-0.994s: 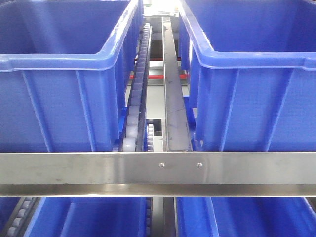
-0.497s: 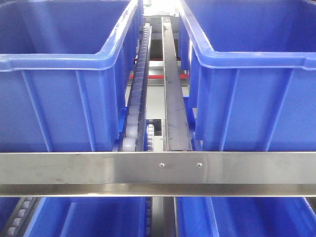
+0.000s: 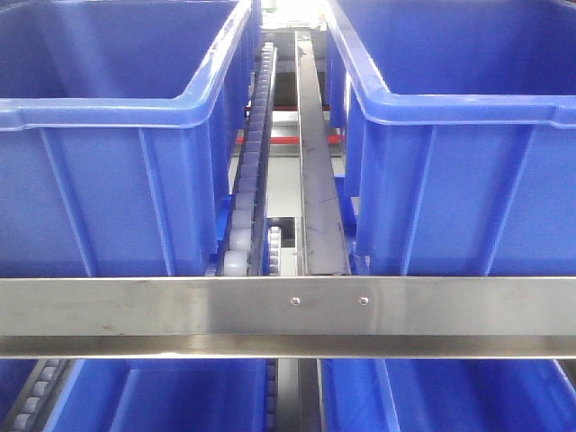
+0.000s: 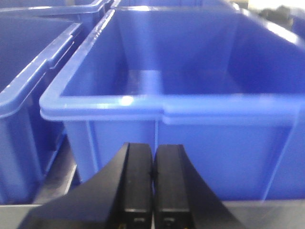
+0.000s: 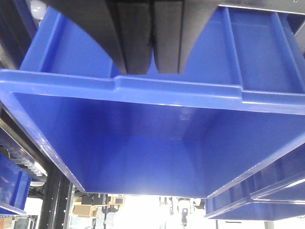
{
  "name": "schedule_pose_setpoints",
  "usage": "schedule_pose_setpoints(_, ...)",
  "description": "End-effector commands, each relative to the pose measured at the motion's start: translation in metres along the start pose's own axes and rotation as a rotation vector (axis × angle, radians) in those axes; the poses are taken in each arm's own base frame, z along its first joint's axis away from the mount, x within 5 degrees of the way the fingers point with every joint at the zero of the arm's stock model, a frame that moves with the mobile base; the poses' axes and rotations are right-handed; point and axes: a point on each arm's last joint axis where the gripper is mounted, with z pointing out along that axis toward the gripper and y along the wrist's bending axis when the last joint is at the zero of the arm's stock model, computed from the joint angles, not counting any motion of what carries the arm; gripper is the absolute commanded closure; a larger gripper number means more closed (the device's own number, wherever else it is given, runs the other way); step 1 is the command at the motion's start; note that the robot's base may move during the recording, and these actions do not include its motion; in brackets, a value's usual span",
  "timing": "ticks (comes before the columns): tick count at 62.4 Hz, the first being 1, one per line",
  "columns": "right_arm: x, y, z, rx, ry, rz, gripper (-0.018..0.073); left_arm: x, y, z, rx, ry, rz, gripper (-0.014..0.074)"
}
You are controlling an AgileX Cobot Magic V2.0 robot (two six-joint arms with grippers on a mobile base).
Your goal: Pick and sort blue part to right shelf
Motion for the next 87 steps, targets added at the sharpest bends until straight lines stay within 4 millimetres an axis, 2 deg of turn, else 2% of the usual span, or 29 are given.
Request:
schedule_pose_setpoints(1,-0.0178,-0.0001,-0.0032,0.002,-0.145,0.005,0.0529,-0.0063,-0.0001,-0.0057,-0.001,-0.143,0.0,0.0461)
schedule_pose_setpoints(13,-0.0176,-0.0001,-0.0032,0.002,-0.142,0.005,0.0529,-0.0005,-0.0005,-0.0067,0.01,-0.104,-0.034,0.0461)
schedule_pose_setpoints(87,-0.0176,-0.0001,-0.0032,0.002,-0.142,0.005,0.0529,-0.0009,-0.0015,-0.0068,0.029,-0.108,-0.035,0.0461)
